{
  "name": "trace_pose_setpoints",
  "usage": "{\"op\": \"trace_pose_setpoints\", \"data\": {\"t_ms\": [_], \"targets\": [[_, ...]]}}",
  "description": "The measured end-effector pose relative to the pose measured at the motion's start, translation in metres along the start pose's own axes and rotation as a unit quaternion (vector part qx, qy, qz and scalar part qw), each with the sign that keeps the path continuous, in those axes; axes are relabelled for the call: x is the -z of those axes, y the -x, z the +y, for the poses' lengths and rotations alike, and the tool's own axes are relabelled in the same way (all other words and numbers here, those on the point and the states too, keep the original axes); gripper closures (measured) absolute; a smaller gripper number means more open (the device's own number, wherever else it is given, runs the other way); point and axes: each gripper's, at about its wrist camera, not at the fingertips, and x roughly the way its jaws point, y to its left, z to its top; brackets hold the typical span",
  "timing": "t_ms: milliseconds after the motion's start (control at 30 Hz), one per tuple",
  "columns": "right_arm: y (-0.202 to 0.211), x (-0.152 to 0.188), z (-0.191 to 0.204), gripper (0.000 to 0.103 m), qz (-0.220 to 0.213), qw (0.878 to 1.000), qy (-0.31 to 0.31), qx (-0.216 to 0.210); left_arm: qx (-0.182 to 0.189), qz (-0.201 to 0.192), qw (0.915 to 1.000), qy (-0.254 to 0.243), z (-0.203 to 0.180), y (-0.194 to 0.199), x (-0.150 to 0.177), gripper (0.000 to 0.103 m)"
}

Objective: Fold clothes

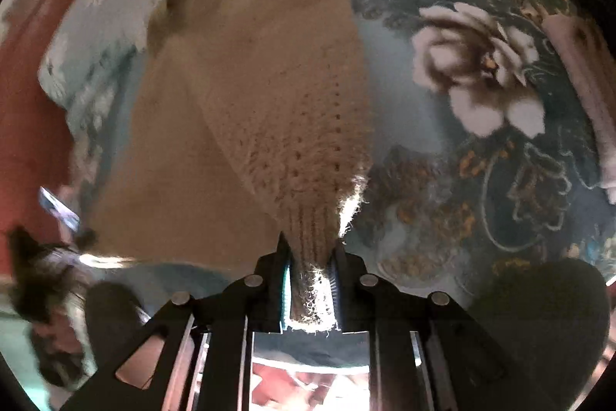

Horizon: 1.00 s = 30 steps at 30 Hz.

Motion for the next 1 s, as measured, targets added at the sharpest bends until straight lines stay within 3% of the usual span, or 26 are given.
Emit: {"op": "trace_pose_setpoints", "data": {"t_ms": [200,367,433,567,700,900,1000], "targets": [[-0.023,0.012,-0.018,0.086,0.047,0.998,-0.042,0.025,-0.059,0.042,0.9973,0.012,0.008,-0.034,0.014,0.093],[-0.020,0.007,-0.012,0.081,0.045,0.998,-0.033,0.023,-0.055,0.050,0.9972,-0.004,-0.006,-0.037,0.008,0.091],[-0.013,0.004,-0.013,0.071,0.038,0.999,-0.031,0.021,-0.049,0.044,0.9976,-0.021,-0.014,-0.024,0.003,0.091],[0.007,-0.002,-0.019,0.061,0.015,0.999,-0.031,0.017,-0.039,0.026,0.9980,-0.043,-0.025,0.007,-0.010,0.075],[0.033,-0.024,-0.024,0.056,-0.023,0.999,-0.024,0.024,-0.035,-0.009,0.9974,-0.063,-0.045,0.024,-0.045,0.058],[0.043,-0.090,-0.011,0.056,-0.063,0.998,0.008,0.012,-0.022,-0.024,0.9966,-0.076,-0.085,-0.006,-0.127,0.054],[0.019,-0.141,0.010,0.056,-0.078,0.996,0.021,-0.022,-0.011,-0.015,0.9967,-0.079,-0.098,-0.028,-0.169,0.052]]}}
